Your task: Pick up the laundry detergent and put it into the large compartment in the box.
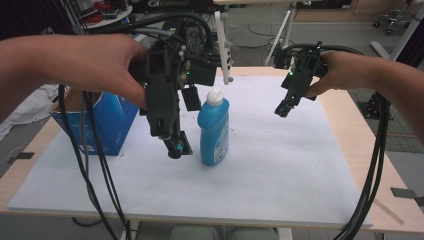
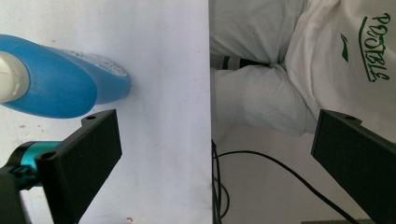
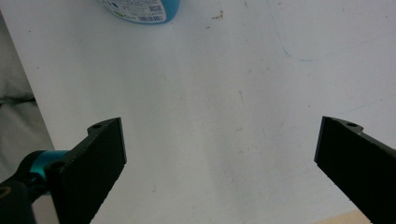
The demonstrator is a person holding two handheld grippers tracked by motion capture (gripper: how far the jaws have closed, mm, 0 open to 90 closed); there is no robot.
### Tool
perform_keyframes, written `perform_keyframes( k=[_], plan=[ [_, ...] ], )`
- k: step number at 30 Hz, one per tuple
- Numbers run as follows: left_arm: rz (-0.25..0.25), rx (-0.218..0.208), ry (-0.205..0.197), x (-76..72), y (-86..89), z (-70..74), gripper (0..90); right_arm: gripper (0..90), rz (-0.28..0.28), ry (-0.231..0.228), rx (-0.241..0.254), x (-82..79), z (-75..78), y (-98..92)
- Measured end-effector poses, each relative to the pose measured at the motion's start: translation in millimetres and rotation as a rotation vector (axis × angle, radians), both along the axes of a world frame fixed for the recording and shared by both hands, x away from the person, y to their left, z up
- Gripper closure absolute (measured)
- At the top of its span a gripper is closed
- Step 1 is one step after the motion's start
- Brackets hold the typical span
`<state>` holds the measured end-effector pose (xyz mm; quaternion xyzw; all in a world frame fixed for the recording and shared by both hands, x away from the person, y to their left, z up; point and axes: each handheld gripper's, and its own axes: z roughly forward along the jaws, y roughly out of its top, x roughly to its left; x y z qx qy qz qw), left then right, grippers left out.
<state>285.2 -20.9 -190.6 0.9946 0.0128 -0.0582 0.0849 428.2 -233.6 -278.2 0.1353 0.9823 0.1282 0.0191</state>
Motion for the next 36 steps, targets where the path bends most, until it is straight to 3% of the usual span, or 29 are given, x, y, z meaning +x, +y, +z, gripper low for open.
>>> perform_keyframes(
  k=[4,11,15,18,22,23,24,29,36],
  plan=[
    [0.012,0.001,0.000,1.0,1.0,0.6,1.7,1.2,-0.003,0.001,0.002,0.6,-0.2,-1.0],
    [0.098,-0.019,-0.004,5.5,3.6,2.4,1.7,1.2,-0.003,-0.003,0.000,1.0,-0.5,-2.6],
    [0.207,-0.040,-0.010,13.0,5.0,1.6,1.7,1.2,0.002,-0.008,-0.007,0.5,-1.1,-2.4],
    [0.303,-0.032,-0.014,20.3,5.7,-3.3,1.6,1.2,-0.001,-0.015,-0.009,0.6,-0.8,-3.3],
    [0.388,-0.026,-0.015,29.7,5.4,-9.3,1.7,1.2,-0.002,-0.017,-0.008,0.5,-0.9,-4.1],
    [0.388,-0.026,-0.015,29.7,5.4,-9.3,1.6,1.2,-0.002,-0.017,-0.008,0.5,-0.9,-4.1],
    [0.428,-0.028,-0.019,34.2,4.3,-11.5,1.6,1.2,0.000,-0.017,-0.009,0.8,-0.8,-4.2],
    [0.528,-0.044,-0.022,43.5,0.4,-14.5,1.7,1.2,0.004,-0.020,-0.010,1.1,-1.5,-2.3],
    [0.732,-0.065,-0.043,56.5,2.3,-16.3,1.6,1.2,0.005,-0.021,-0.007,1.6,-1.4,-2.7]
  ],
)
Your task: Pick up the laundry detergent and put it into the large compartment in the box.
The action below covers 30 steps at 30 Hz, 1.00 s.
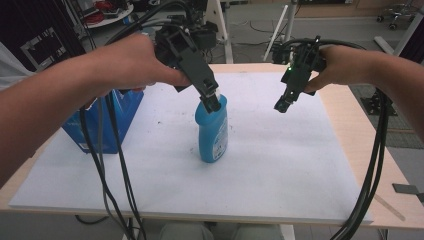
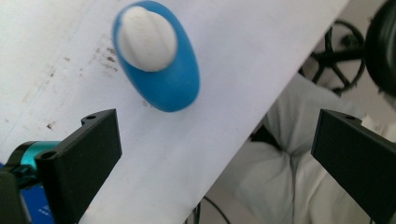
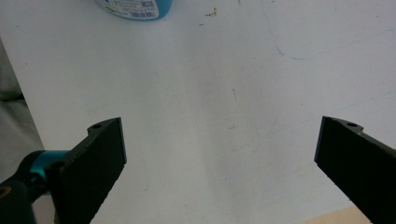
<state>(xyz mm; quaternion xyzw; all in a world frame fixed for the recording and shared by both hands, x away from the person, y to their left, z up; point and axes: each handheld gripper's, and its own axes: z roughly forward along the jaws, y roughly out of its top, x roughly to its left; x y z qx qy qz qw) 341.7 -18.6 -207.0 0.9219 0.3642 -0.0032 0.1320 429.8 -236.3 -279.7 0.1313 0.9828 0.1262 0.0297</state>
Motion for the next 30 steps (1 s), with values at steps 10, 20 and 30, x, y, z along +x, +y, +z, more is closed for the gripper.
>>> perform_keyframes(
  k=[10,20,30],
  plan=[
    [0.146,0.008,-0.020,16.2,5.2,-9.2,1.7,1.2,0.000,0.001,0.004,0.5,0.1,-1.1],
    [0.268,-0.001,-0.017,31.1,0.3,-23.4,1.7,1.2,0.001,0.000,0.006,1.2,-0.5,-1.1],
    [0.294,0.021,-0.009,36.5,-12.1,-37.0,1.6,1.2,0.005,0.001,0.006,1.9,-1.0,-2.7]
  ],
)
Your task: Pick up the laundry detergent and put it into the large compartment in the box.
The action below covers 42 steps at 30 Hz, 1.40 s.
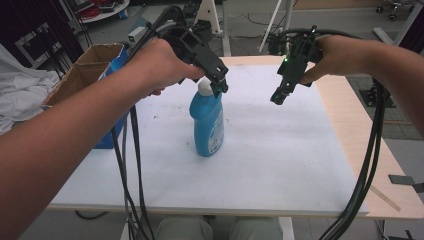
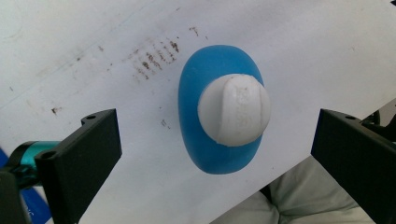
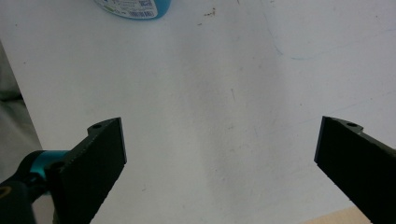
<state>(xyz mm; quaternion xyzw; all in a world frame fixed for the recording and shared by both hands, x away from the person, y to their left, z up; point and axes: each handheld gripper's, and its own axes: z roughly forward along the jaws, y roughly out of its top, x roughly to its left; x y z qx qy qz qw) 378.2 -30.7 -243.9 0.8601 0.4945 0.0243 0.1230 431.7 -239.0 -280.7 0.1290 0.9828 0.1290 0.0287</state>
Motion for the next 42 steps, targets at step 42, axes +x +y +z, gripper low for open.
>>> perform_keyframes(
  k=[42],
  plan=[
    [0.093,0.055,0.034,4.2,-13.6,-49.7,12.8,1.2,0.016,-0.003,0.007,-0.6,-2.6,-0.4]
  ],
)
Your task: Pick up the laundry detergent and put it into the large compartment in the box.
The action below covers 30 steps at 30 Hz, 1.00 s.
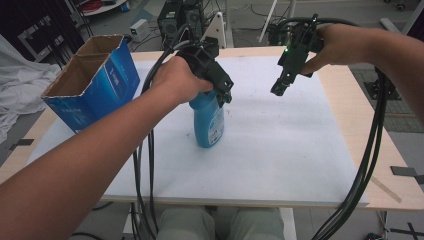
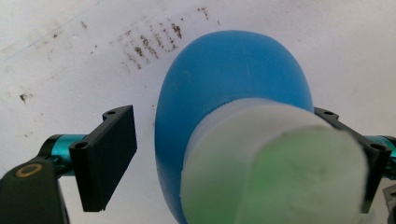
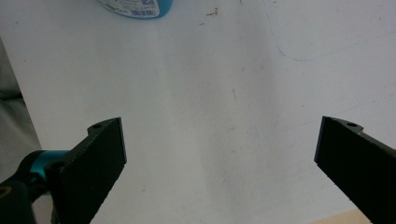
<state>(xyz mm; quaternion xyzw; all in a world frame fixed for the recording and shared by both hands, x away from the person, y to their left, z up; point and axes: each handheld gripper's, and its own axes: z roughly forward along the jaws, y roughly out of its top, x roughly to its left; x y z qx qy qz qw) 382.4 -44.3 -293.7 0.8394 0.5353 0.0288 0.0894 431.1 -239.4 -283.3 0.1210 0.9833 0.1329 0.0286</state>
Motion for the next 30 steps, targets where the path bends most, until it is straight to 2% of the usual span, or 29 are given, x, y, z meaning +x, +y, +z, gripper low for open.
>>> perform_keyframes(
  k=[3,13,16,26,30],
  plan=[
    [0.008,0.002,0.006,0.0,0.4,0.1,12.9,1.2,-0.003,0.002,-0.002,-0.6,-0.4,-0.3],
    [0.035,0.002,0.008,-0.5,-0.8,-0.4,22.2,1.2,0.001,-0.001,0.001,-1.3,0.0,0.0],
    [0.039,0.004,0.009,-0.4,-0.1,0.1,27.4,1.2,-0.002,-0.001,0.002,-1.5,0.2,-0.3],
    [0.030,0.010,0.019,-0.9,-1.7,-0.2,31.8,1.2,0.006,-0.003,0.005,-1.5,0.3,-0.3],
    [0.038,-0.004,0.026,-1.0,-2.4,0.2,35.7,1.2,0.006,-0.002,0.003,-1.9,0.0,0.4]
  ],
)
